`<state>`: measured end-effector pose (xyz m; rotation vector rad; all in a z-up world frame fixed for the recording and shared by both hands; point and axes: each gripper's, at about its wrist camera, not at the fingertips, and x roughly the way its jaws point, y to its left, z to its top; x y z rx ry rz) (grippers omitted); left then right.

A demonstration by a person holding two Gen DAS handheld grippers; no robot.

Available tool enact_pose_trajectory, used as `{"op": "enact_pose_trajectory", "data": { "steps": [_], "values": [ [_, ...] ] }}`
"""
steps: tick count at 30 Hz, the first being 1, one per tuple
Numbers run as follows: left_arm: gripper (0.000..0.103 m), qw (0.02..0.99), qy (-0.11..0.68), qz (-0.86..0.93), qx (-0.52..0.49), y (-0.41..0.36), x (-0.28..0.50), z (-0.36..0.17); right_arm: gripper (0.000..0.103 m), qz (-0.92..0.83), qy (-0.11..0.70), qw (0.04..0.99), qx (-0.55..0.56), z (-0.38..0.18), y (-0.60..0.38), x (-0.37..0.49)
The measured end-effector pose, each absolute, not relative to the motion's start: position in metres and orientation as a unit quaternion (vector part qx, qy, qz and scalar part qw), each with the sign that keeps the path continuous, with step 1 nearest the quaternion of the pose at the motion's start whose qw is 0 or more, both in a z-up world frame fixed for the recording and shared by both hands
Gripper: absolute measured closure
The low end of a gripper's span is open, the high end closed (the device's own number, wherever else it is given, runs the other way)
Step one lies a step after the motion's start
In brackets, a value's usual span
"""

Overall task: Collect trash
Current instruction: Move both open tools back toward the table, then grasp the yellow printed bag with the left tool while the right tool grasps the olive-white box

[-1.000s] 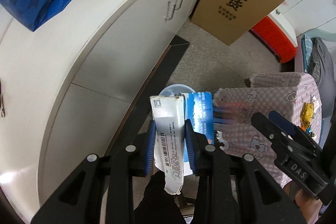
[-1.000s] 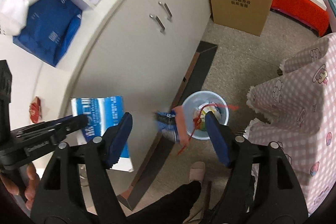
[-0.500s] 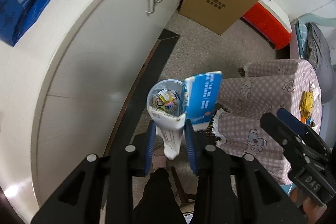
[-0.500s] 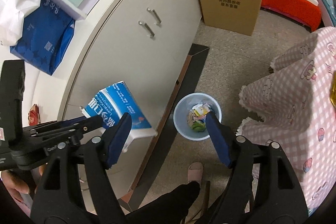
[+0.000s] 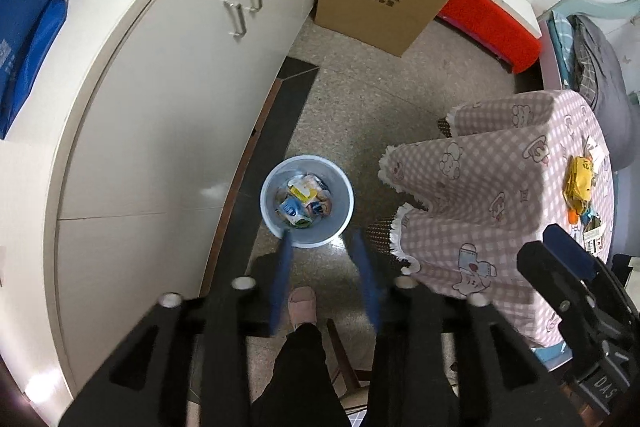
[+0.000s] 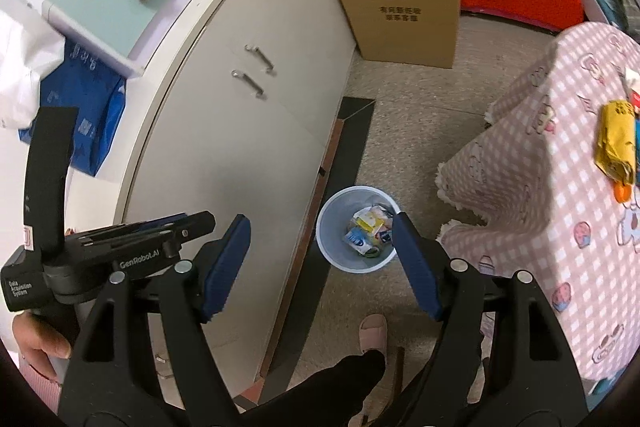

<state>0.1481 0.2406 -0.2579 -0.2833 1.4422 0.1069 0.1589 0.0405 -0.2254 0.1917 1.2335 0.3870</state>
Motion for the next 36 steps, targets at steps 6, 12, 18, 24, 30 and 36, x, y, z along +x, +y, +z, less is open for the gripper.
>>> {"op": "enact_pose_trajectory", "data": {
  "steps": [6, 12, 18, 24, 30, 36],
  "values": [
    [0.052, 0.752, 0.650, 0.016, -0.107, 0.197, 0.159, -0.244, 0.031, 0.151, 0.558, 0.807, 0.119, -0.214, -0.006, 0.157],
    [0.043, 0.765, 0.639, -0.028, -0.077, 0.121, 0.179, -0.230, 0.030, 0.110, 0.535, 0.825, 0.149, -0.201, -0.080, 0.153],
    [0.035, 0.767, 0.636, -0.076, -0.040, 0.026, 0.194, -0.224, 0.028, 0.050, 0.524, 0.833, 0.170, -0.200, -0.187, 0.149],
    [0.032, 0.755, 0.646, -0.109, -0.013, -0.073, 0.209, -0.235, 0.025, -0.012, 0.535, 0.826, 0.178, -0.215, -0.292, 0.147],
    [0.032, 0.746, 0.658, -0.105, 0.004, -0.139, 0.223, -0.247, 0.022, -0.057, 0.561, 0.800, 0.204, -0.242, -0.361, 0.149],
    [0.030, 0.748, 0.658, -0.085, 0.019, -0.165, 0.233, -0.256, 0.020, -0.060, 0.582, 0.773, 0.245, -0.268, -0.384, 0.165]
  ]
}}
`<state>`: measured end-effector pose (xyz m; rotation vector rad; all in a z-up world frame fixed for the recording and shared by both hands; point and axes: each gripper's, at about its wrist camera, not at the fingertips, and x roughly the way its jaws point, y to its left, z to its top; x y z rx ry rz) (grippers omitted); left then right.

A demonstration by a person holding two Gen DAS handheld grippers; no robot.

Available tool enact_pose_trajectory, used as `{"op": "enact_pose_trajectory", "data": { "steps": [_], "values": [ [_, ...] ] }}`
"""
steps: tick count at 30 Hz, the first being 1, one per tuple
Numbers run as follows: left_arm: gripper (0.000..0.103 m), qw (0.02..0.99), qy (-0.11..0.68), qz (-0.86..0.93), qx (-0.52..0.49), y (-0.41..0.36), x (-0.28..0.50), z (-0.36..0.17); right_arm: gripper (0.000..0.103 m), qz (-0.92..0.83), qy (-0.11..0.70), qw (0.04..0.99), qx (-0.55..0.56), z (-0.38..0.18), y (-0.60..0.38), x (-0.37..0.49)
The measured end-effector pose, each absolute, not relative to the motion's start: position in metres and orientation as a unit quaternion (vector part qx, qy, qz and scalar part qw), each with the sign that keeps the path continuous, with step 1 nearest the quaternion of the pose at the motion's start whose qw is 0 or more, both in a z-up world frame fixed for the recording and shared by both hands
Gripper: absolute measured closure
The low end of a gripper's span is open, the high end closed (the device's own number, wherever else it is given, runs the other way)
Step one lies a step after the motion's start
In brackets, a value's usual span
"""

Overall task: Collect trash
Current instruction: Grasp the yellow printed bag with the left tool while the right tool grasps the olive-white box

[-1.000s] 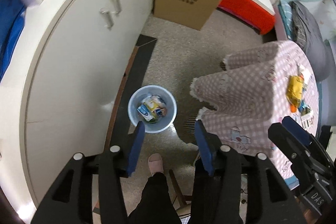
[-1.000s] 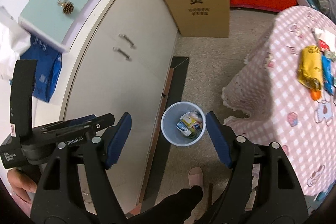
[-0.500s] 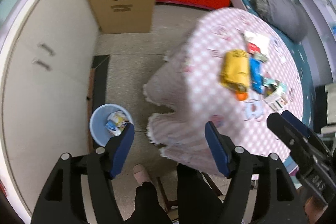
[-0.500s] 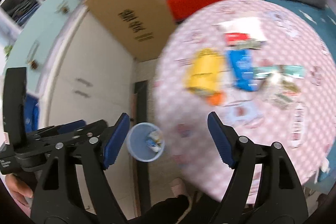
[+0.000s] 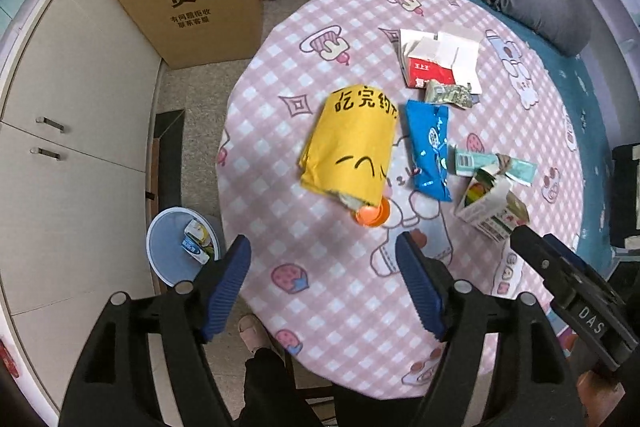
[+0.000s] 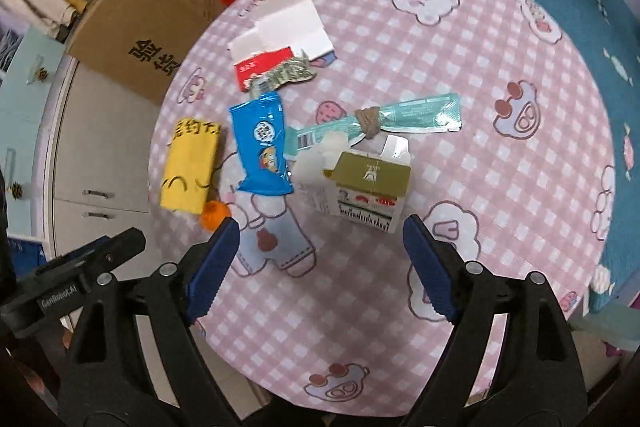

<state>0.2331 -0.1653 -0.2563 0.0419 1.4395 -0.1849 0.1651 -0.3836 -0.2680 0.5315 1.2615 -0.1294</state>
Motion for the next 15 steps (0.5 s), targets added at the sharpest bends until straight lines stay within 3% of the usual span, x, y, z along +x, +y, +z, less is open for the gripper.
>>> {"op": "enact_pose_trajectory", "data": {
  "steps": [15],
  "values": [
    [0.030, 0.748, 0.652, -0.077, 0.098, -0.201, 0.272, -0.294, 0.017, -0.105, 0.611, 0.737, 0.270, -0.321, -0.411, 0.201]
  ]
}}
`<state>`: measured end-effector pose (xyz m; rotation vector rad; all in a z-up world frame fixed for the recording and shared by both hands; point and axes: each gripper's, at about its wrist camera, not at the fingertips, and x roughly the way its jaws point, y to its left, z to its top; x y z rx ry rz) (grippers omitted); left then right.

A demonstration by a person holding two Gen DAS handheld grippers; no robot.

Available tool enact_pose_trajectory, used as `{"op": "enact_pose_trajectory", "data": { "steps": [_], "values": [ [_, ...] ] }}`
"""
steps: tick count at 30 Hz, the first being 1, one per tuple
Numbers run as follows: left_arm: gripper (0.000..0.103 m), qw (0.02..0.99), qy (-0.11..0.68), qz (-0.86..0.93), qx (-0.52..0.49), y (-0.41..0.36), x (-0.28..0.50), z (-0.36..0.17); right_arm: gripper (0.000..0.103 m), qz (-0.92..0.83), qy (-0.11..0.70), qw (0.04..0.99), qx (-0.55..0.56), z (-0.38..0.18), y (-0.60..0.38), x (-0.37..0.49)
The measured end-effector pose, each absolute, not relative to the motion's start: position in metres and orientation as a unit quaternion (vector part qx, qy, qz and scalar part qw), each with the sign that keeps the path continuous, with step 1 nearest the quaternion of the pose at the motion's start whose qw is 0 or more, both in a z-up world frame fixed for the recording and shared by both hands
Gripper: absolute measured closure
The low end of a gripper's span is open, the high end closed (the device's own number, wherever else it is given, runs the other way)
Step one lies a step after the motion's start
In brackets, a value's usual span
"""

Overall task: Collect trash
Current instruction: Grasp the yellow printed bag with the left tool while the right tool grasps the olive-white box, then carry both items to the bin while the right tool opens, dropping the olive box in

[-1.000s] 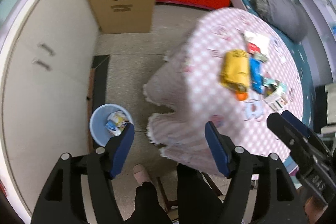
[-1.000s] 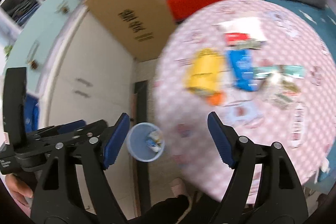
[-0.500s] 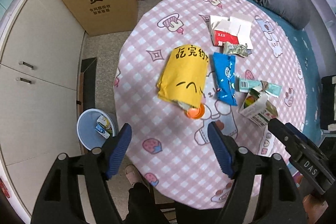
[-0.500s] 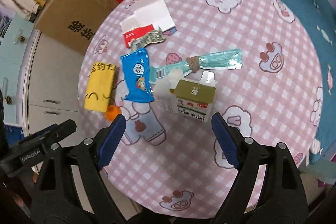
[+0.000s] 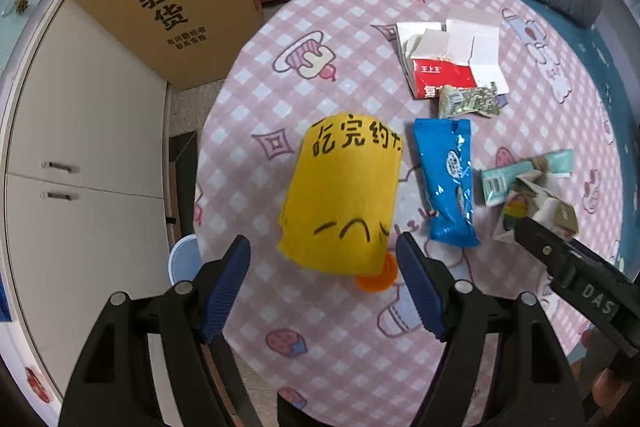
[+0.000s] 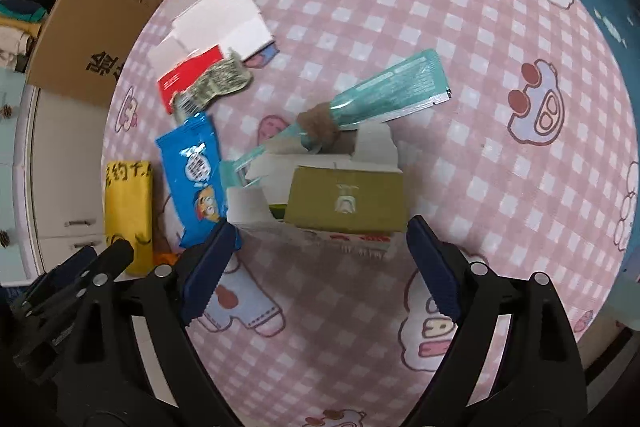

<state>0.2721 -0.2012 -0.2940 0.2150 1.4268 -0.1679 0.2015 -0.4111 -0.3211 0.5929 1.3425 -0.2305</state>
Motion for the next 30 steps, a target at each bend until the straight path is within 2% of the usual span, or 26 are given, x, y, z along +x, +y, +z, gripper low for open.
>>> {"op": "enact_pose_trajectory", "data": {
  "steps": [4, 5, 6, 7, 9, 12, 15, 24, 30],
  "values": [
    [0.030, 0.743, 0.654, -0.085, 0.117, -0.208, 0.281, -0.305, 0.017, -0.095, 0.607, 0.738, 0.279, -0.328, -0.420, 0.207],
    [0.034, 0.740, 0.656, -0.090, 0.120, -0.209, 0.282, -0.308, 0.018, -0.094, 0.604, 0.741, 0.277, -0.326, -0.422, 0.207],
    [0.045, 0.737, 0.658, -0.096, 0.120, -0.210, 0.282, -0.310, 0.018, -0.090, 0.603, 0.745, 0.271, -0.324, -0.422, 0.209],
    [0.049, 0.731, 0.664, -0.103, 0.118, -0.211, 0.284, -0.313, 0.021, -0.085, 0.602, 0.748, 0.268, -0.323, -0.422, 0.210],
    [0.063, 0.724, 0.672, -0.114, 0.111, -0.212, 0.284, -0.316, 0.028, -0.082, 0.597, 0.754, 0.263, -0.319, -0.422, 0.208],
    [0.078, 0.728, 0.664, -0.127, 0.114, -0.212, 0.281, -0.312, 0.028, -0.077, 0.594, 0.759, 0.257, -0.311, -0.416, 0.204],
    [0.081, 0.733, 0.657, -0.135, 0.114, -0.212, 0.276, -0.306, 0.029, -0.080, 0.586, 0.768, 0.247, -0.303, -0.407, 0.195],
    [0.082, 0.756, 0.611, -0.200, 0.120, -0.214, 0.251, -0.263, 0.029, -0.132, 0.526, 0.794, 0.273, -0.259, -0.386, 0.146],
    [0.082, 0.769, 0.585, -0.235, 0.110, -0.173, 0.226, -0.229, 0.029, -0.134, 0.495, 0.809, 0.288, -0.227, -0.343, 0.120]
  ]
}}
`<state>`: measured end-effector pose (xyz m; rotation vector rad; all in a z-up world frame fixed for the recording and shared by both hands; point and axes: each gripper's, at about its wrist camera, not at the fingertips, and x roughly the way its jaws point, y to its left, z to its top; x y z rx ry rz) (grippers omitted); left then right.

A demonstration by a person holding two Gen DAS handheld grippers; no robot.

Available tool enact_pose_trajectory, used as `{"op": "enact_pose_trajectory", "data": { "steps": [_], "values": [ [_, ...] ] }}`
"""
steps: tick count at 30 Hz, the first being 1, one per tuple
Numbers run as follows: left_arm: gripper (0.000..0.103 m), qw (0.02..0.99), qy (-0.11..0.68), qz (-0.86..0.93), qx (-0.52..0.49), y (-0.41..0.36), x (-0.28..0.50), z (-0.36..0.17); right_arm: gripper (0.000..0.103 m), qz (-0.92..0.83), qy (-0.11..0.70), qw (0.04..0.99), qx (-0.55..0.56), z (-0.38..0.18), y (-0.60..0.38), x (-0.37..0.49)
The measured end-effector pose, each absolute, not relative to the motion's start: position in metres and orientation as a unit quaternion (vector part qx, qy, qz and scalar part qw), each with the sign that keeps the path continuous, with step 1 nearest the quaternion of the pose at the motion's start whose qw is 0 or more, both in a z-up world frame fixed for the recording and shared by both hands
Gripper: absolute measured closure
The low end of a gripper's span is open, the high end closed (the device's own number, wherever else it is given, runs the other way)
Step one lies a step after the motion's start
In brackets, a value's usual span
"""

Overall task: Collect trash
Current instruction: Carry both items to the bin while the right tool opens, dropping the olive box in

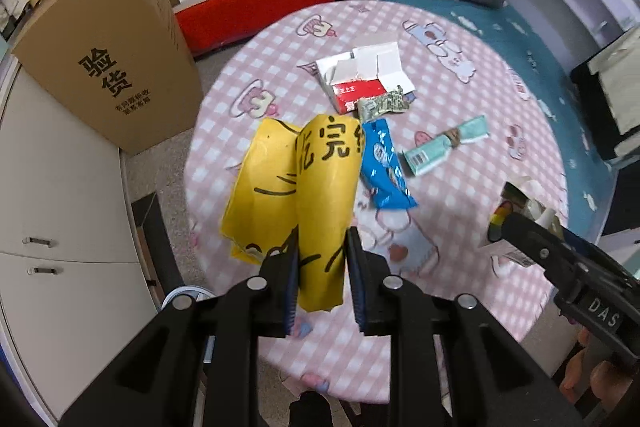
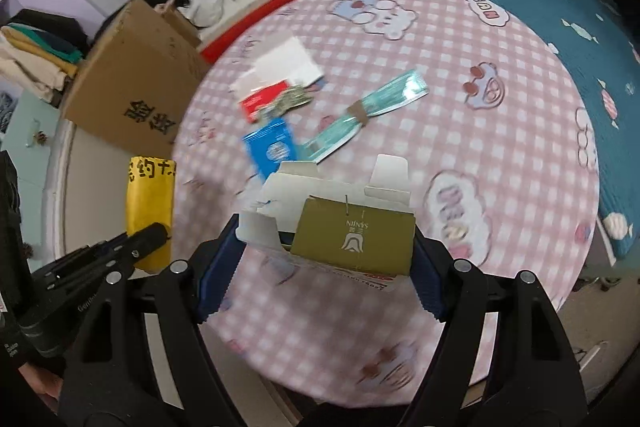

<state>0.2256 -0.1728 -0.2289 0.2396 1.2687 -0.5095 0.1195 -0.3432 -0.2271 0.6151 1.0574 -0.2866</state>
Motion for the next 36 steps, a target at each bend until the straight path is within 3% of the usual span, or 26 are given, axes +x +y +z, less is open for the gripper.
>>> {"op": "enact_pose_trajectory", "data": {
  "steps": [12, 36],
  "values": [
    [0.082, 0.780, 0.589, -0.201, 0.059, -0.030, 0.186, -0.207, 0.029, -0.044, 0.494, 0.826, 0.268, -0.199, -0.194, 0.107],
    [0.082, 0.773, 0.625, -0.068, -0.080, 0.169, 0.164, -0.236, 0.028, 0.114, 0.587, 0.786, 0.156, -0.234, 0.003, 0.151]
  ]
}}
